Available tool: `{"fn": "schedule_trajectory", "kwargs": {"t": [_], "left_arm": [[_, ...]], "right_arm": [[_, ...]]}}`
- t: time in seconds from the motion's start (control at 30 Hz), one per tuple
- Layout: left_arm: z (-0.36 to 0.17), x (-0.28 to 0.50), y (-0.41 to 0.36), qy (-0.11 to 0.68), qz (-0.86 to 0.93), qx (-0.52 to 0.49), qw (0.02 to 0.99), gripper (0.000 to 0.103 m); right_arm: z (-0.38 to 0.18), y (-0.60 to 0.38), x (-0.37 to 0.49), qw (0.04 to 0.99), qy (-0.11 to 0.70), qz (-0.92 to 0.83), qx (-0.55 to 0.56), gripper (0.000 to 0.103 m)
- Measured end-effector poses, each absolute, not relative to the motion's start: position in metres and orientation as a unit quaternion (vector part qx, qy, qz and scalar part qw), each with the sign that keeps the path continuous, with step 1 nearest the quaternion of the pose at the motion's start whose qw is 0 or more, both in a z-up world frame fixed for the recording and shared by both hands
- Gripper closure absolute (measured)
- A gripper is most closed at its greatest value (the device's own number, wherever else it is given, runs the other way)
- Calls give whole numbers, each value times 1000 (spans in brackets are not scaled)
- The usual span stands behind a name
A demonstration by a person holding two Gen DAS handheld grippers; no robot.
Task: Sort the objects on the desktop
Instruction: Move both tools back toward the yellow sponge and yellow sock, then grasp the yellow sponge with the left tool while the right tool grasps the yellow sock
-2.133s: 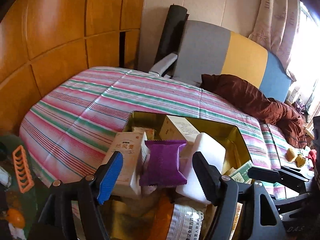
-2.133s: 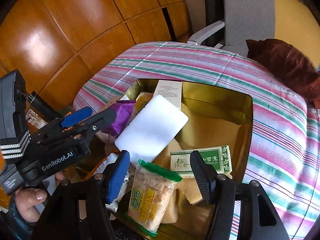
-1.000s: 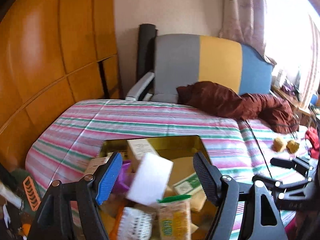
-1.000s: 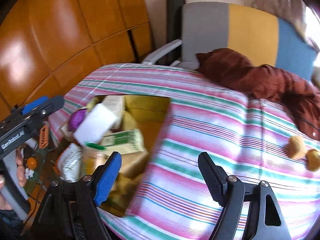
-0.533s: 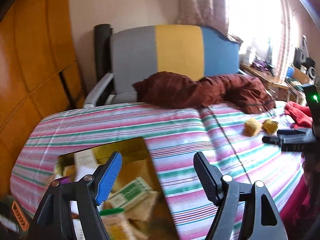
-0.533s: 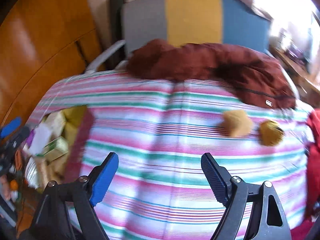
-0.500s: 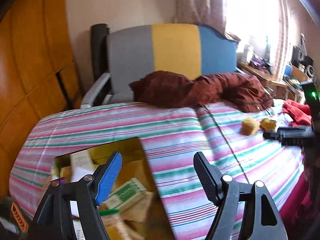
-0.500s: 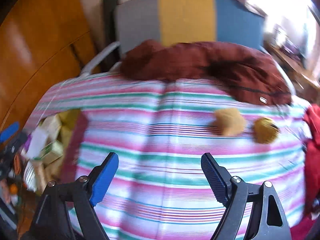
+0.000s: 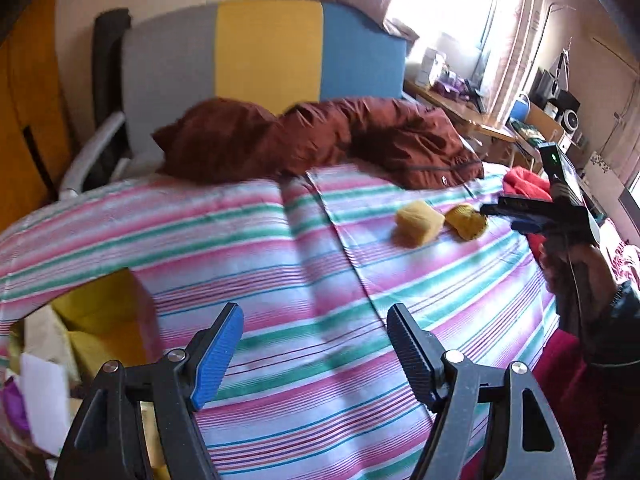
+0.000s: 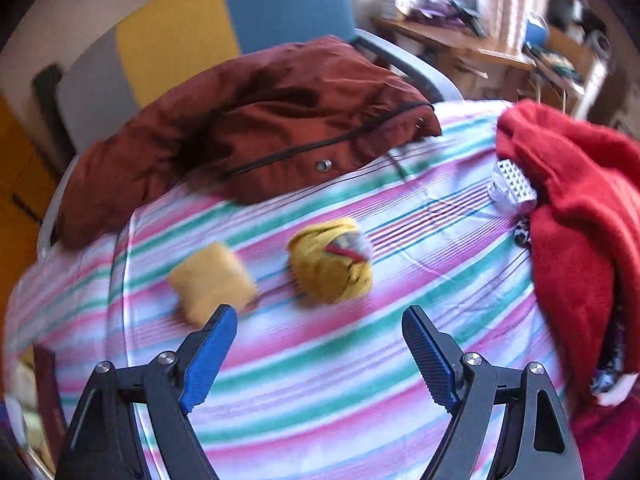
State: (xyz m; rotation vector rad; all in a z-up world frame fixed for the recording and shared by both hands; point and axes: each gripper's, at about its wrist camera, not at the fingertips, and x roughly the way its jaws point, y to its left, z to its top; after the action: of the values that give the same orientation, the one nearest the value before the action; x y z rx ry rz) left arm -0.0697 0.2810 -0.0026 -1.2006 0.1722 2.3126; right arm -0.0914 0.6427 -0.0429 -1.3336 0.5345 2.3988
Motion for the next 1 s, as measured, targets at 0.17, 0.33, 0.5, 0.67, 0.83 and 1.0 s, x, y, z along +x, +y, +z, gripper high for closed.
{"fn": "schedule_trajectory", "kwargs": {"t": [0.17,0.33,0.5,0.67,0.83,1.0], "left_arm": [[-19,-80,313,74,836,-464,285,29],[-40,-102,339,24,798,-514,314,29],[-49,-122,365,-11,781,-533,326,29],[-57,-142,396,-43,762,-551,337,28],[-76,-164,434,-70,732,-591,332,27],[-96,-182,466,-95,714,-621,311,22]], "right_arm": [[-63,653,-117,164,178,845,-476,18],[-87,650,-138,157,124,837,-509,24],[-94,653,-141,161,108,829,-525,62],[-76,657,-135,159,123,839,-506,67],[-58,662,-129,170,131,853,-476,67],[-49,670,-129,169,144,859,-461,67]]}}
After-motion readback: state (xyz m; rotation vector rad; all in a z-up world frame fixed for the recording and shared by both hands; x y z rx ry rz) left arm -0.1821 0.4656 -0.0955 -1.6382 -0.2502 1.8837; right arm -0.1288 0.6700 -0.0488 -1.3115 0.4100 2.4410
